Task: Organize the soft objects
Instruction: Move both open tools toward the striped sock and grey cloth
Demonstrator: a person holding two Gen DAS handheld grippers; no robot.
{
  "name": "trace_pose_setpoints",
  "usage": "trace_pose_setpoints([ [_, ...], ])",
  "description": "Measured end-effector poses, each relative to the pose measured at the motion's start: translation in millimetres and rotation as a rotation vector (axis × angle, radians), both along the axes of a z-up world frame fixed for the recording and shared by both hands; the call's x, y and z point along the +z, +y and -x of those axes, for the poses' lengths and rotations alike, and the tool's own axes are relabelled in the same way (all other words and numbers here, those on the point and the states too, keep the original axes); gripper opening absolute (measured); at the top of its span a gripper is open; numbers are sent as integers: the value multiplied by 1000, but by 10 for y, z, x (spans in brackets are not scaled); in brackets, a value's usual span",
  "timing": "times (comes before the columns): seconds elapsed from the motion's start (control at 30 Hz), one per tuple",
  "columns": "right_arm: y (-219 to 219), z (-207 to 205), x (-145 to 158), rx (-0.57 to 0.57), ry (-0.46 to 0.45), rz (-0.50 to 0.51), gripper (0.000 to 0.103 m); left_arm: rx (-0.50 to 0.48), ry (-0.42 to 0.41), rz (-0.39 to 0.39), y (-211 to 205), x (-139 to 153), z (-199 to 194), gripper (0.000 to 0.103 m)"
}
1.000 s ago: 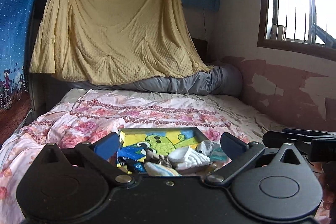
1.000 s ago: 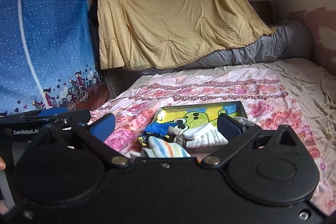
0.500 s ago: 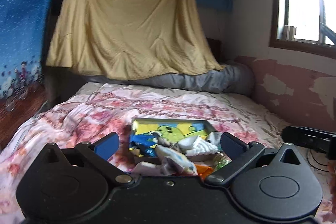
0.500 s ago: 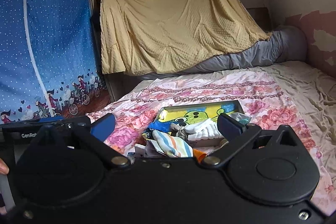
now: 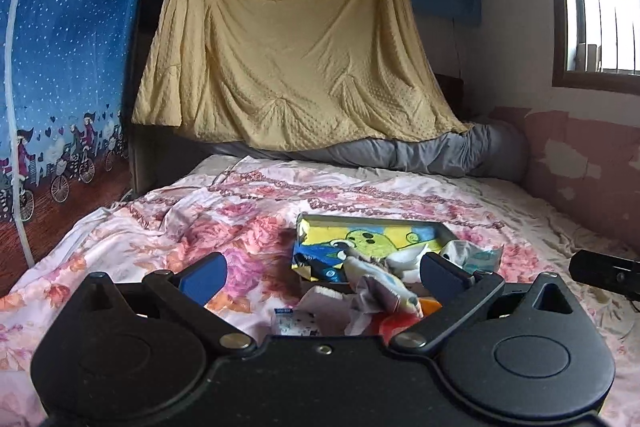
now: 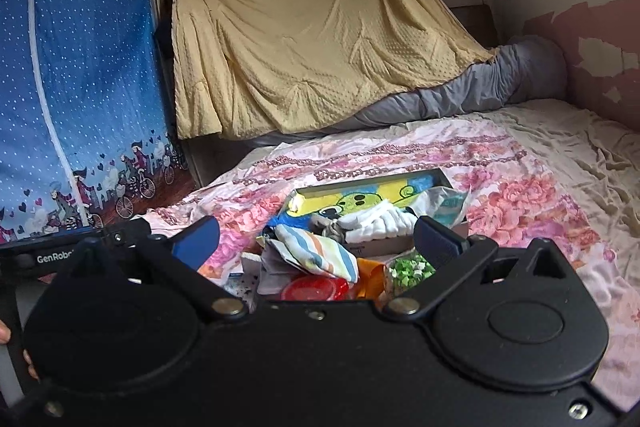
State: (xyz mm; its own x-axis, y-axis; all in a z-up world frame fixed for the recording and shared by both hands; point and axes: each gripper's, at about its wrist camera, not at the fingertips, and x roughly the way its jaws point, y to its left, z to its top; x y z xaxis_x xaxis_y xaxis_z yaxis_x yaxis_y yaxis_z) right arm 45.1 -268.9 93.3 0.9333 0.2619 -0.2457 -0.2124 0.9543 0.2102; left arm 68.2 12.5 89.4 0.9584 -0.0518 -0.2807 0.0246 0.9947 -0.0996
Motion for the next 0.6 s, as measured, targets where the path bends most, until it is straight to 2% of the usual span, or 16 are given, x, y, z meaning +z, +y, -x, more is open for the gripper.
trace_pose_setpoints([
  [0.6, 27, 21, -522, -40, 79, 21, 103, 55, 102, 30, 0, -597, -71, 102],
])
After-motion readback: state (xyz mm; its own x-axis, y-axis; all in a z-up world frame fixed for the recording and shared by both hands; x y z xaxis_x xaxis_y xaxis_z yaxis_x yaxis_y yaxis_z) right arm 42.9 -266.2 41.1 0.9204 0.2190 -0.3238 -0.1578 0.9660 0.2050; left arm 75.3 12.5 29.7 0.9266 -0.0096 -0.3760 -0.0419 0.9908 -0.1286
